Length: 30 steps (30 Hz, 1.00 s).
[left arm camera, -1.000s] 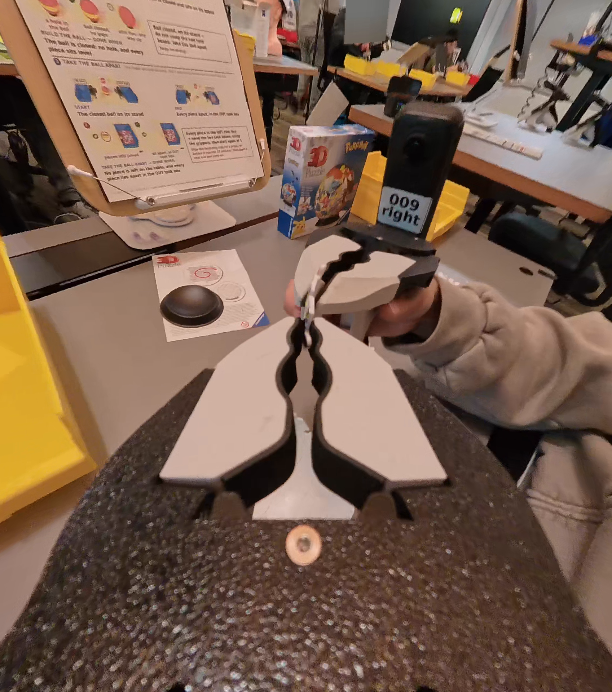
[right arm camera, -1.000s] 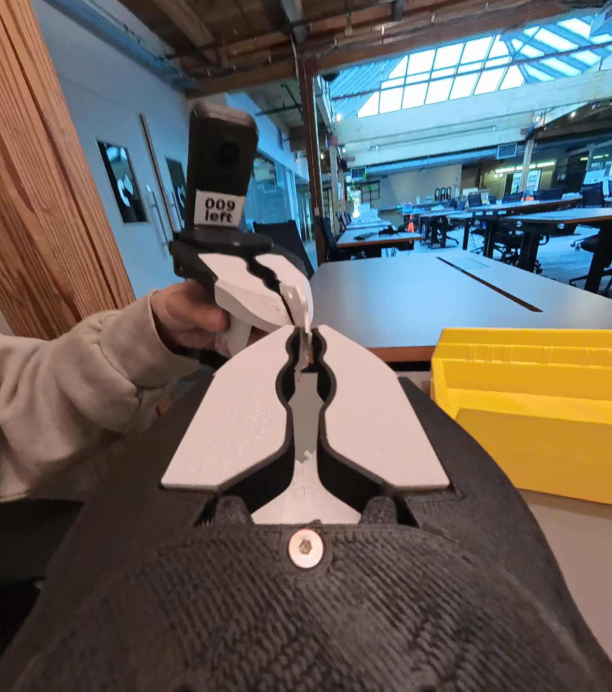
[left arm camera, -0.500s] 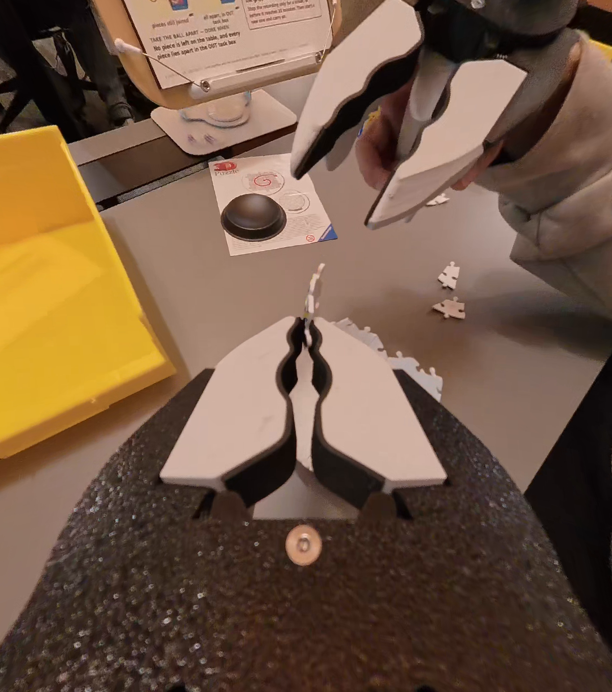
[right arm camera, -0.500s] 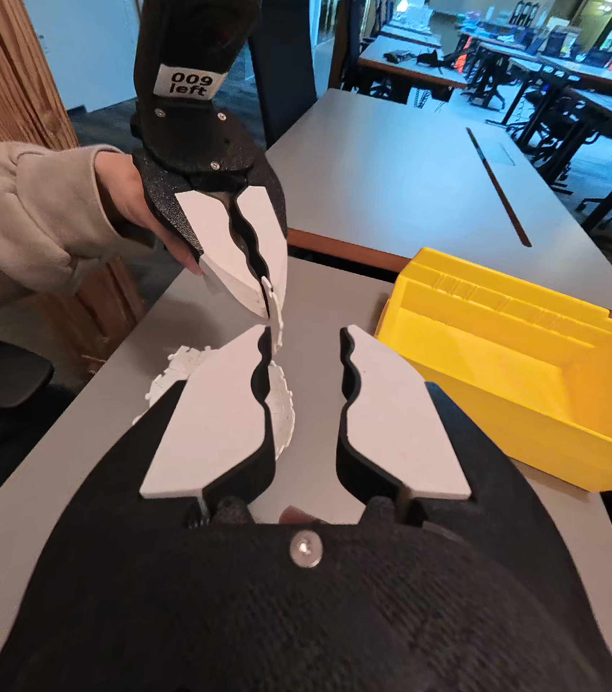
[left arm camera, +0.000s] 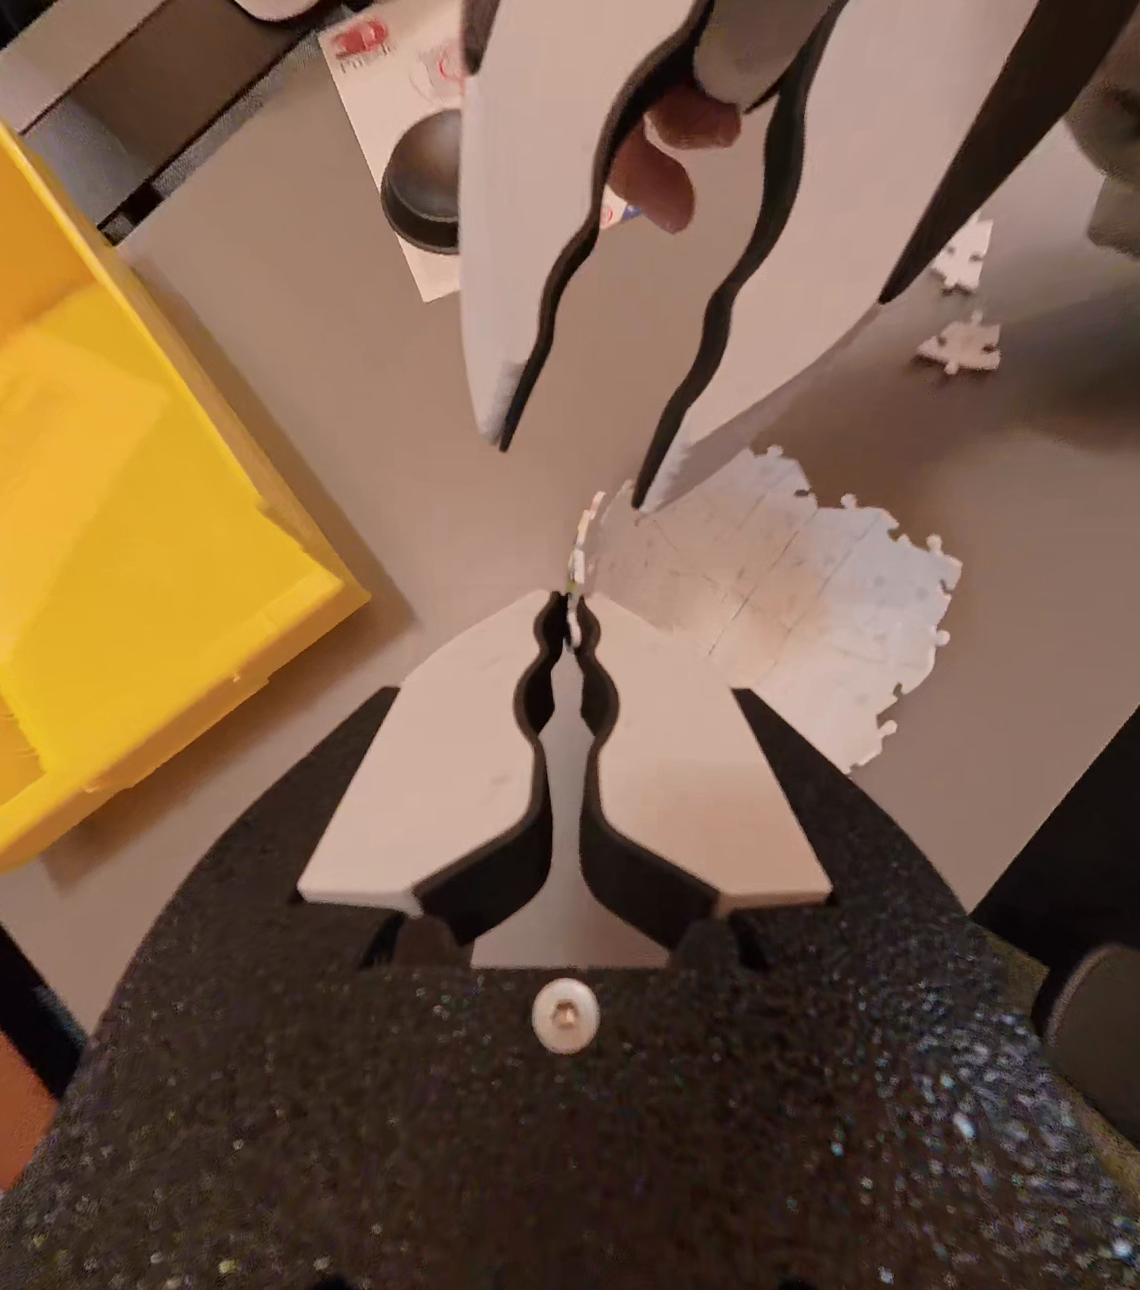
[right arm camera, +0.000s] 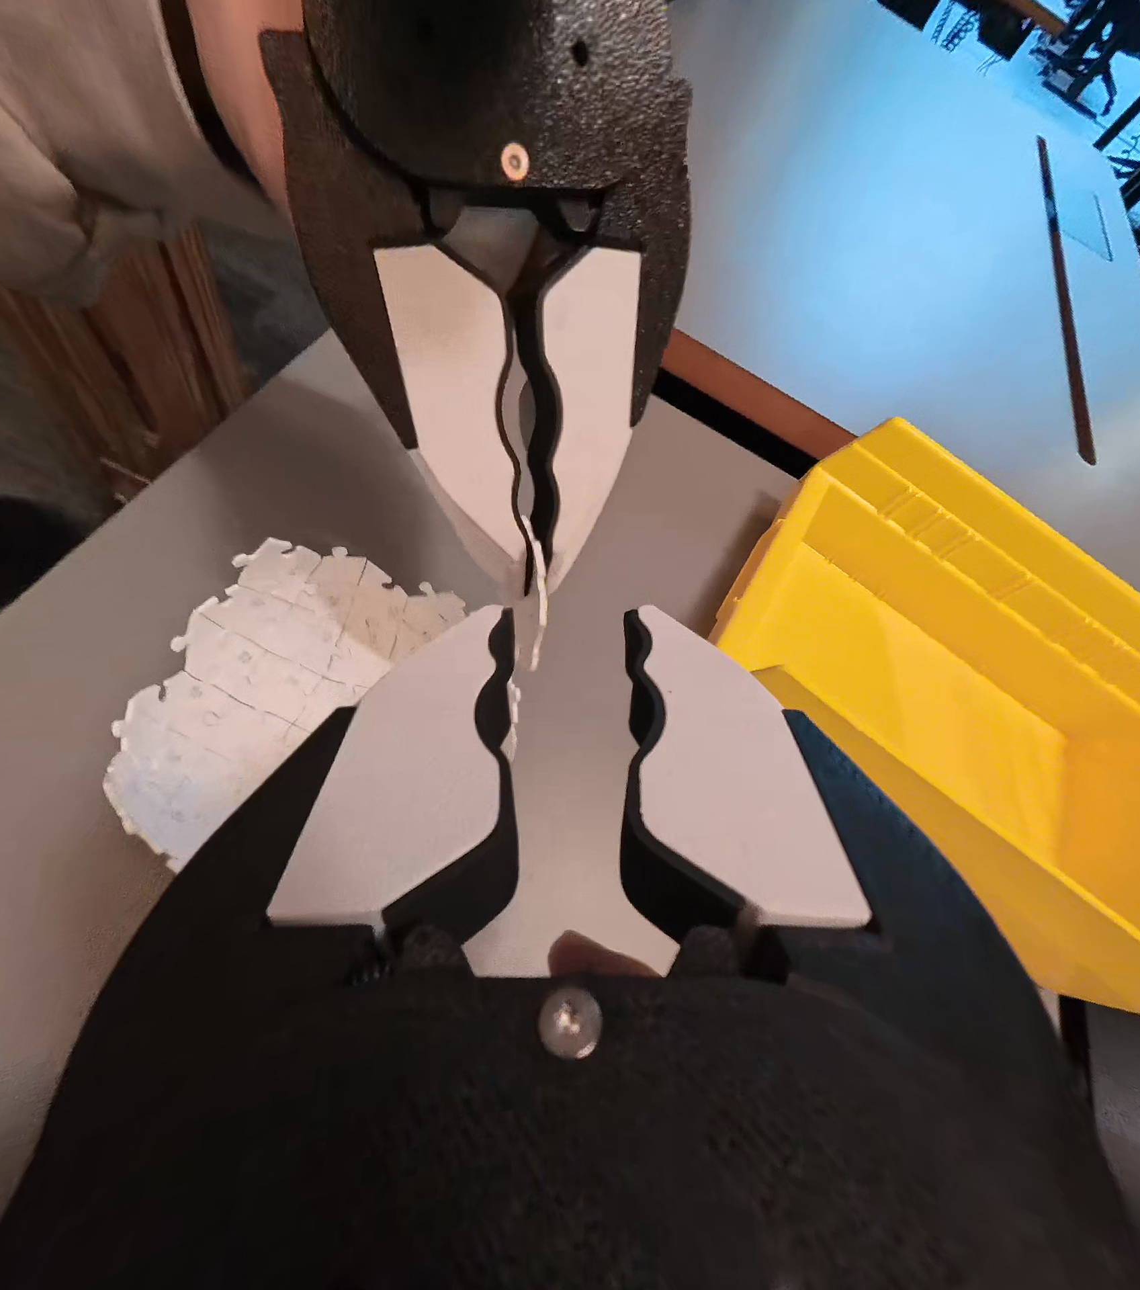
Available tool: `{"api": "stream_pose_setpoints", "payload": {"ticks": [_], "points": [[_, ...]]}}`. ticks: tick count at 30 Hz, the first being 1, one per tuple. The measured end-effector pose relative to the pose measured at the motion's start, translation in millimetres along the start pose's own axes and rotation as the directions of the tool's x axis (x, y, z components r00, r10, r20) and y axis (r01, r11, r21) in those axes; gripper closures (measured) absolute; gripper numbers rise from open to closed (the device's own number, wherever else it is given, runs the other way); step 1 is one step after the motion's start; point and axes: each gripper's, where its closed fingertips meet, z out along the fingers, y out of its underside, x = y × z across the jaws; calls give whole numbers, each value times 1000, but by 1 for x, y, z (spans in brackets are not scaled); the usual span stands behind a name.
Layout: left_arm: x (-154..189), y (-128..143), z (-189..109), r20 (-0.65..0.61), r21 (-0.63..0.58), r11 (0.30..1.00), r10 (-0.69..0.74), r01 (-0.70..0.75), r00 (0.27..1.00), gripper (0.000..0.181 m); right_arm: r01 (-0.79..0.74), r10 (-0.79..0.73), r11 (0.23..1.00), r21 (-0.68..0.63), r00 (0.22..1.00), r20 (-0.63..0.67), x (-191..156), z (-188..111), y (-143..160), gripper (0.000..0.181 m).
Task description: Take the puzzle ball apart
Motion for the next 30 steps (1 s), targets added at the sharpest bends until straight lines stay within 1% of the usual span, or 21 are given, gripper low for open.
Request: {"api": "stream_pose_setpoints", "payload": {"ticks": [1, 4, 7, 13, 16, 21, 23, 24, 28, 30], "points": [[0, 0, 2, 4, -19, 1000, 17, -17, 1000, 180, 13, -13, 1000, -7, 1000, 8, 0, 2, 1, 151], [2, -3, 5, -15, -42, 998, 38, -39, 999, 180, 40, -39, 999, -19, 998, 57, -7, 6, 2, 161], [2, -5, 6, -21, -60, 998, 34, -35, 999, 180, 72, -68, 995, -67, 995, 69, -9, 9, 10, 176], [0, -1, 11, -15, -123, 991, 54, -55, 998, 180, 83, -77, 992, -91, 995, 67, -8, 13, 17, 178], [-2, -4, 11, -9, -100, 994, 38, -38, 999, 179, 31, -29, 999, -41, 999, 46, -4, 11, 16, 179], [-3, -8, 12, -6, -45, 999, 5, -5, 1000, 176, -81, 77, 994, 70, 995, 58, -4, 10, 15, 179], [-4, -8, 14, -5, -32, 999, -28, 28, 1000, 163, -110, 105, 989, 100, 993, 50, -3, 10, 15, 179], [-3, -7, 15, -15, -28, 999, -45, 44, 999, 162, -124, 118, 986, 114, 991, 57, -4, 9, 15, 179], [-1, -5, 16, -25, -18, 997, -80, 80, 996, 162, -182, 174, 968, 172, 983, 58, -1, 4, 13, 179], [1, -5, 17, -31, -14, 996, -86, 85, 996, 166, -208, 201, 959, 190, 978, 57, 1, 2, 14, 179]]}}
